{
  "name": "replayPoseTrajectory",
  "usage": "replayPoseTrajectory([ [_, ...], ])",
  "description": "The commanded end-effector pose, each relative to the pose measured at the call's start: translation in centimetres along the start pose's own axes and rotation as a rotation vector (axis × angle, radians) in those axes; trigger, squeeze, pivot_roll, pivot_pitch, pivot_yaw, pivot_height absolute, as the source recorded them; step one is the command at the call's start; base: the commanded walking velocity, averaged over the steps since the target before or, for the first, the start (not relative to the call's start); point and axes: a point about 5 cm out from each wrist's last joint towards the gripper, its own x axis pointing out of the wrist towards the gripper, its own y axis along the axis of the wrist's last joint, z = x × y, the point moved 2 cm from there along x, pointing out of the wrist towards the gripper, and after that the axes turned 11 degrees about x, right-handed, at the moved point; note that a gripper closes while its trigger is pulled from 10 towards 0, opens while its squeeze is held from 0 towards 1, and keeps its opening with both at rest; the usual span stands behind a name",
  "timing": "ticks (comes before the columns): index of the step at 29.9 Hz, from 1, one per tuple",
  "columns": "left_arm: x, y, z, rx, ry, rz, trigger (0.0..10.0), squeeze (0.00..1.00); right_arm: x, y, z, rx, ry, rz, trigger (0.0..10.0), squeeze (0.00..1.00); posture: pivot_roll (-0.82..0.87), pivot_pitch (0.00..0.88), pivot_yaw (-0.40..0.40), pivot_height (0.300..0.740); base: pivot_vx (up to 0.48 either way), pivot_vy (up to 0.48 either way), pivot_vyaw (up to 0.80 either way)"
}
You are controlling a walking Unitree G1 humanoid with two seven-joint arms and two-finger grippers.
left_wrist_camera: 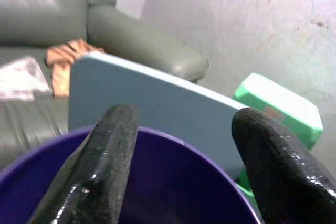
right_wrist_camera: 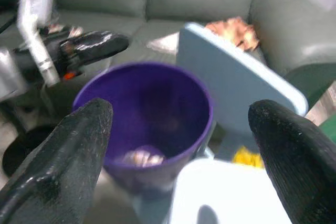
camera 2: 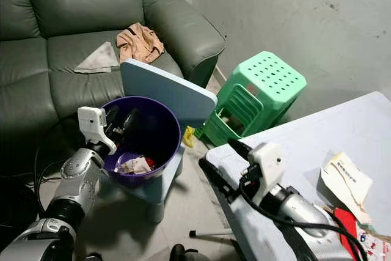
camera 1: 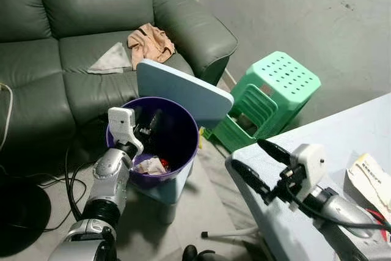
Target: Picking trash to rubbish bin
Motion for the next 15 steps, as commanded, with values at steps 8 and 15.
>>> replayPoseTrajectory([
  [8, -0.3, 1.5, 0.6, 0.007, 0.056, 0.068, 10.0, 0.0, 2.3, 0.1, 2.5, -0.025, -0.143, 0.126, 10.0, 0.0, 0.01, 0.081, -0.117, 0.74, 0.0, 0.0, 0.0],
  [15, -0.2, 3.3, 1.0, 0.013, 0.084, 0.118, 10.0, 0.0, 3.4, 0.1, 4.1, -0.038, -0.252, 0.179, 10.0, 0.0, 0.05, 0.035, -0.106, 0.74, 0.0, 0.0, 0.0],
])
